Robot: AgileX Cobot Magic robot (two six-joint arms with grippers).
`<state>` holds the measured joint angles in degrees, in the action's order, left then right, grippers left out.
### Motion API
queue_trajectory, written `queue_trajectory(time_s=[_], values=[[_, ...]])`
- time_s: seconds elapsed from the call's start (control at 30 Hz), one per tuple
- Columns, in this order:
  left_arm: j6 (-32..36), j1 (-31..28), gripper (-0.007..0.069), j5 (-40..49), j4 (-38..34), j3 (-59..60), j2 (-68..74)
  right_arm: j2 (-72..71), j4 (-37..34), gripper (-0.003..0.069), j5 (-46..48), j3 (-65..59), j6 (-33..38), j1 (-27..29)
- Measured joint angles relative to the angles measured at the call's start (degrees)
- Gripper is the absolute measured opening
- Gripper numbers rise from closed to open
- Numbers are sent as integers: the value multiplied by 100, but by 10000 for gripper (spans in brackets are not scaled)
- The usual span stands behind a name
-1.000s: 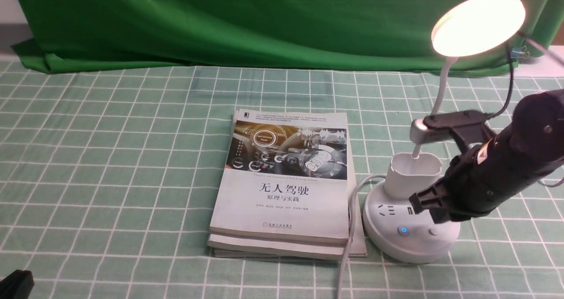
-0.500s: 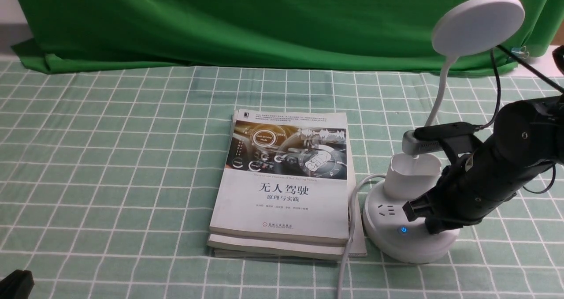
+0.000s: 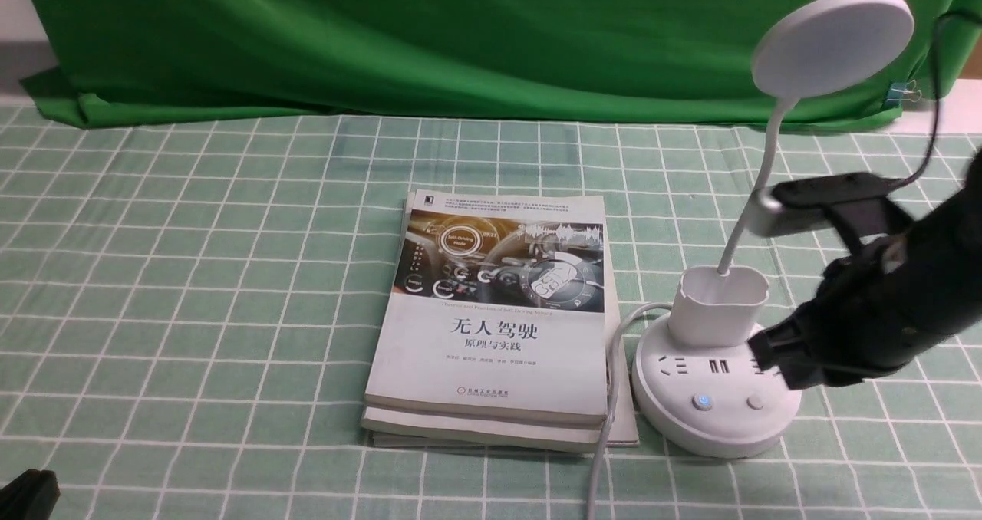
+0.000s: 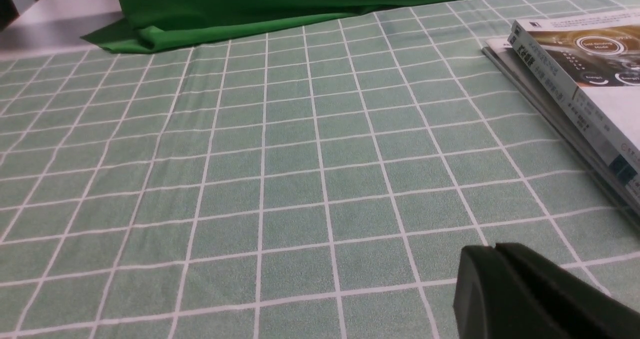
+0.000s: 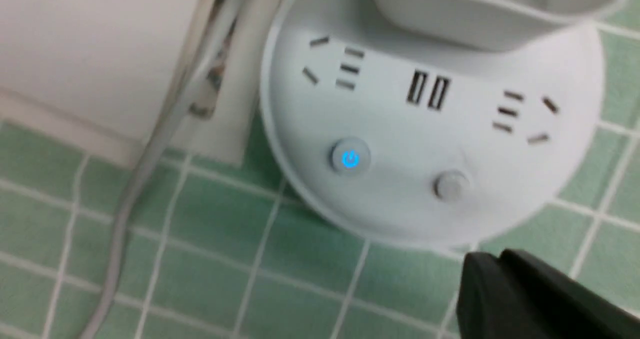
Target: Turn off the desk lamp on the blue coffee tablecloth by hand.
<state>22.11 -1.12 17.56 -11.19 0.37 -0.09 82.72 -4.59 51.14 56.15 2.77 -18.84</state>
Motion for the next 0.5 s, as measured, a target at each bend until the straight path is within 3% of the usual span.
queue_trajectory(time_s=[0.5], values=[[0,0,0,0,0,0,0,-2265,0,83,-69,-1100,-609,0]])
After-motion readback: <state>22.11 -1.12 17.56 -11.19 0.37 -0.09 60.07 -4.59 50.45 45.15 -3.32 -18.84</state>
